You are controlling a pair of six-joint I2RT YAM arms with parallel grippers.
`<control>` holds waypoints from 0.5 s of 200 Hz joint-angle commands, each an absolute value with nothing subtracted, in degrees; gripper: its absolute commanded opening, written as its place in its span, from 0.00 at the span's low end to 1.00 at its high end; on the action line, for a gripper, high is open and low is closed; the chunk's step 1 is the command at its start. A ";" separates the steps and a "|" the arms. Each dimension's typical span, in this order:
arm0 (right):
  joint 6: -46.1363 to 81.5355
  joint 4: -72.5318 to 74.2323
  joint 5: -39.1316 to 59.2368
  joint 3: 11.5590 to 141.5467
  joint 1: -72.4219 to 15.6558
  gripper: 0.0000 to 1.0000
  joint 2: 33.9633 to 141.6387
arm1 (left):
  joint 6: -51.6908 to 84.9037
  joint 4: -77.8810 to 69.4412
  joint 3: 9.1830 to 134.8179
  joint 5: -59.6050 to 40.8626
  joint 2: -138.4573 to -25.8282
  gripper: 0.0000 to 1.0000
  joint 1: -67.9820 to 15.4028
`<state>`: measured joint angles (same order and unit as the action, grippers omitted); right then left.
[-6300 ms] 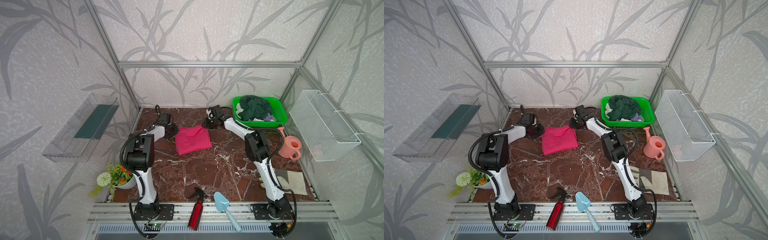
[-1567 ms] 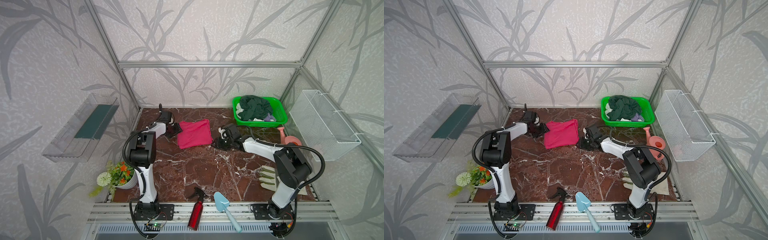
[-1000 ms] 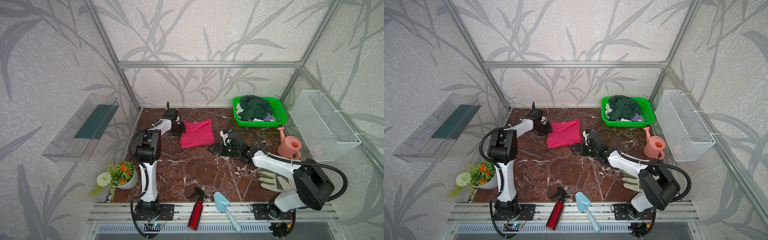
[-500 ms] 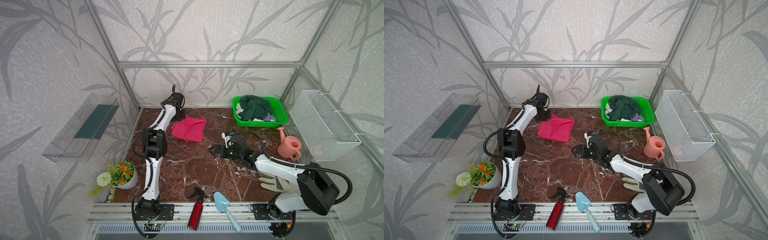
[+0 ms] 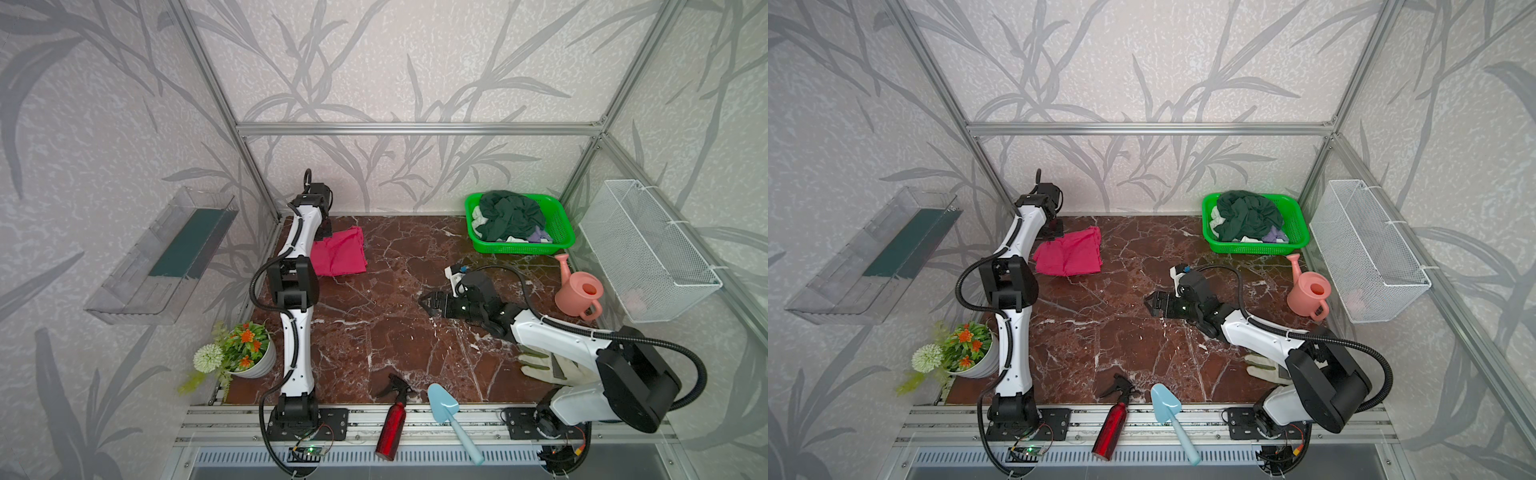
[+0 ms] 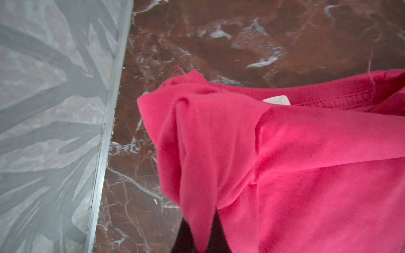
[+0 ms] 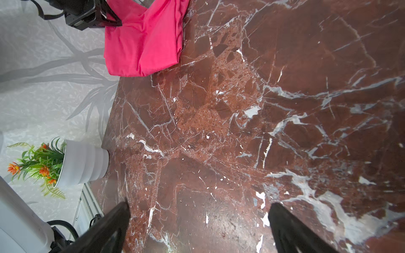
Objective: Fold and stack the t-shirts
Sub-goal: 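Drag the folded shirt with left gripper toward the far corner by the wall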
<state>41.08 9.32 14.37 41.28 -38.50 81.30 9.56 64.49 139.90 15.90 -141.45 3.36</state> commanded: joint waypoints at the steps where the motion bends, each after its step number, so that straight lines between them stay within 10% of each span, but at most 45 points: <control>1: 40.86 8.57 14.04 41.95 -38.76 0.99 80.54 | 10.12 65.79 141.59 12.14 -142.29 0.00 5.83; 29: 41.14 8.46 15.10 42.52 -39.08 0.99 80.46 | 10.89 66.12 143.26 13.16 -143.12 0.00 6.64; 100: 37.00 -0.33 6.48 40.49 -35.95 0.99 69.78 | 15.84 66.82 145.04 18.21 -138.46 0.46 7.38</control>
<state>39.22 3.66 10.13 41.28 -37.10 74.28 13.19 65.43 144.40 13.78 -142.47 7.51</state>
